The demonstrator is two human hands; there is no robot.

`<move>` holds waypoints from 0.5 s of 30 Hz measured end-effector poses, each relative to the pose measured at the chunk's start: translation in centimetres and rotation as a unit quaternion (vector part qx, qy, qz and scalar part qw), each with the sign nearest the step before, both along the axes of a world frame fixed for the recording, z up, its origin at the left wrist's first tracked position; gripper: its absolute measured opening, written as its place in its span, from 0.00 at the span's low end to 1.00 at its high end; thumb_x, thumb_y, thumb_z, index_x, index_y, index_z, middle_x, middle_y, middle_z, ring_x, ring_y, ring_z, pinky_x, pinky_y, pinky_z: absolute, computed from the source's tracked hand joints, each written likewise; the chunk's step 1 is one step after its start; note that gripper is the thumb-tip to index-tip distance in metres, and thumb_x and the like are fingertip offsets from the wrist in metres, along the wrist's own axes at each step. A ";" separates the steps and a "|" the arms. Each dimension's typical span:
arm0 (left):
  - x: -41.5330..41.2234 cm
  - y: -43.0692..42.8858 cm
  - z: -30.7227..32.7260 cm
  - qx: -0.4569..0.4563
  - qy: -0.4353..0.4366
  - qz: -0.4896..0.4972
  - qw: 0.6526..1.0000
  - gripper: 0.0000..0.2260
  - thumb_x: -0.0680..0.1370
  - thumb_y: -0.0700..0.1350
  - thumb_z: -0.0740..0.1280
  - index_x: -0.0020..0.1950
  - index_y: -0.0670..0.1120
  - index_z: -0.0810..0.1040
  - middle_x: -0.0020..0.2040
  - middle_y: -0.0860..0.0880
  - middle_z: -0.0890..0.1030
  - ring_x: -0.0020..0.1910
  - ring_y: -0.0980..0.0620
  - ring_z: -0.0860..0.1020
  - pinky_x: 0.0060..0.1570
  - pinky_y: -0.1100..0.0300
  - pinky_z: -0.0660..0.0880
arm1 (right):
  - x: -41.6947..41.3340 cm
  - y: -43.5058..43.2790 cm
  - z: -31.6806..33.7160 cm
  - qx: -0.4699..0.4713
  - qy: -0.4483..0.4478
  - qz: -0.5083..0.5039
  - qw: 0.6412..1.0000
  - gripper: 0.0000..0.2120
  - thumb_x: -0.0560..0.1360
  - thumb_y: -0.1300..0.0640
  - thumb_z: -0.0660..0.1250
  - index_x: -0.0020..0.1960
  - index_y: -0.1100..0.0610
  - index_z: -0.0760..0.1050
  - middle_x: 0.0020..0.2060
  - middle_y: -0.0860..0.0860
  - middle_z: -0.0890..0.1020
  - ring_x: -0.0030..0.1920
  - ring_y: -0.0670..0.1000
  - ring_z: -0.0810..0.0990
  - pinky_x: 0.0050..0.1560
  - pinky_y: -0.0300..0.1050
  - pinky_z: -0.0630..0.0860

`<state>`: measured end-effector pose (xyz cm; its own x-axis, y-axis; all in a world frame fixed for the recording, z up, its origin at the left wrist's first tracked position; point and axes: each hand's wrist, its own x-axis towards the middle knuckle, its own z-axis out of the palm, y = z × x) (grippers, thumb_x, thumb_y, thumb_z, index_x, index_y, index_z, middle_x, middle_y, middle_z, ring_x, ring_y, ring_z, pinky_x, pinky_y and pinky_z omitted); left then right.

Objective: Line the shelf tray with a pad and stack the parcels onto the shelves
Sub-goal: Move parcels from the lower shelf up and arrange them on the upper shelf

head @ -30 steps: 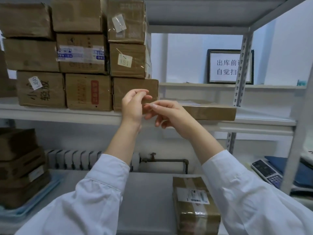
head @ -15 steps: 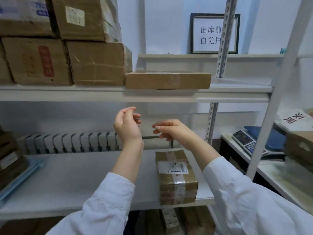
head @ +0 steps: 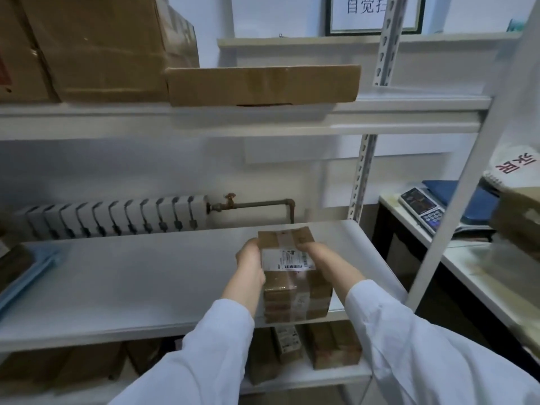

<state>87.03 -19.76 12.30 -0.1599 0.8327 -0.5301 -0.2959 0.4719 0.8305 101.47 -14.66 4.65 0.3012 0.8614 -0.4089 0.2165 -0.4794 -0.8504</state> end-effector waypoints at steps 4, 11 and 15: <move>0.2 -0.6 -0.9 -0.021 -0.015 -0.077 0.997 0.09 0.82 0.41 0.57 0.46 0.38 0.71 0.42 0.40 0.70 0.29 0.48 0.76 0.34 0.64 0.75 | -0.6 -2.0 1.6 -0.028 0.026 -0.009 0.999 0.21 0.75 0.50 0.66 0.64 0.60 0.72 0.59 0.58 0.79 0.60 0.57 0.78 0.65 0.52 0.72; -0.7 0.6 -5.8 -0.081 -0.028 -0.153 0.985 0.16 0.79 0.47 0.62 0.64 0.41 0.72 0.49 0.37 0.81 0.49 0.39 0.80 0.57 0.44 0.75 | -0.4 -4.1 1.7 -0.060 0.029 -0.023 0.998 0.21 0.79 0.52 0.61 0.68 0.60 0.67 0.66 0.58 0.72 0.66 0.59 0.71 0.69 0.51 0.67; -1.0 1.8 -6.6 -0.034 0.028 -0.183 0.982 0.14 0.78 0.49 0.63 0.60 0.43 0.74 0.52 0.39 0.81 0.50 0.39 0.80 0.55 0.43 0.76 | -0.5 -3.6 2.1 -0.063 0.029 -0.033 0.997 0.21 0.78 0.52 0.63 0.67 0.62 0.68 0.64 0.60 0.74 0.65 0.59 0.73 0.67 0.52 0.69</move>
<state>86.03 -17.92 5.71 0.1128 0.8023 -0.5862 -0.0516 0.5939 0.8029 100.98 -18.25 6.80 0.3286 0.7811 -0.5309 0.1329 -0.5948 -0.7928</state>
